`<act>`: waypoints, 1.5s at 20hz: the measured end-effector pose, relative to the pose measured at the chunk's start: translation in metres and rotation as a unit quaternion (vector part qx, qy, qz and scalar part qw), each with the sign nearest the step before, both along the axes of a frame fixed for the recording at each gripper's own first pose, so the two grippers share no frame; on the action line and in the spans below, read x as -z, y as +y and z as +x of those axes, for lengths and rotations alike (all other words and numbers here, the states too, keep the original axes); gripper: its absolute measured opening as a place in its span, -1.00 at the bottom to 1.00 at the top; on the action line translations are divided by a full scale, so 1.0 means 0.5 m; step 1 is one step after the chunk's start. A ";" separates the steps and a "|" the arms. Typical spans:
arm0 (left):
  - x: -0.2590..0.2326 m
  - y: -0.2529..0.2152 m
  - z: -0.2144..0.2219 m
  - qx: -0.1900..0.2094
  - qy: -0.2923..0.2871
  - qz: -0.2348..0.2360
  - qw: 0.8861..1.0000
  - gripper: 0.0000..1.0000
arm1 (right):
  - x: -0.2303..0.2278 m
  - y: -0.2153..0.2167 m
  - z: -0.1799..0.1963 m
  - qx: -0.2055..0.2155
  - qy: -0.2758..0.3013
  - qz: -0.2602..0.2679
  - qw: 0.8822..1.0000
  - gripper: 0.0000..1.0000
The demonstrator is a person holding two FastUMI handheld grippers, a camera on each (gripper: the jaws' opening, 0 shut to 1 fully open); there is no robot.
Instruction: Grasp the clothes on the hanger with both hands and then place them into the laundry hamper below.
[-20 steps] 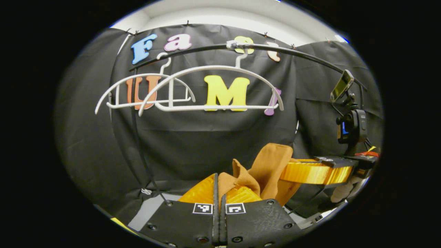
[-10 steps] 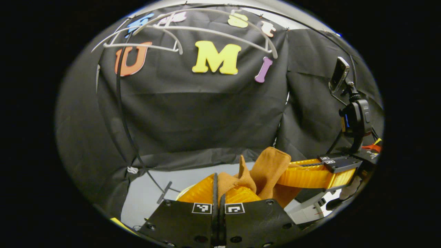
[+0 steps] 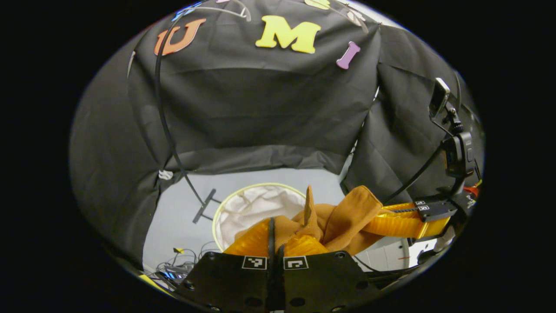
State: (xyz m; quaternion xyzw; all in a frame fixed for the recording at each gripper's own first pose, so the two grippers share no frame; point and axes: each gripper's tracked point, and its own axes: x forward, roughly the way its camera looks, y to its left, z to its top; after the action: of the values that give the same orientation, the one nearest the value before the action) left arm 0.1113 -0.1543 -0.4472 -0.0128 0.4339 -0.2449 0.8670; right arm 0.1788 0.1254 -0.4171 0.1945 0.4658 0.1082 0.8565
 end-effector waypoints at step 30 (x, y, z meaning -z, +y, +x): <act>0.056 0.010 -0.028 0.018 0.049 0.062 0.997 0.93 | -0.012 -0.027 0.027 0.056 0.023 -0.048 0.997 0.90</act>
State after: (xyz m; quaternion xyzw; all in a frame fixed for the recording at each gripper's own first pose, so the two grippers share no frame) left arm 0.0973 -0.1491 -0.4752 0.0369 0.4902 -0.2325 0.8392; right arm 0.1922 0.1117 -0.4112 0.1820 0.4783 0.0330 0.8585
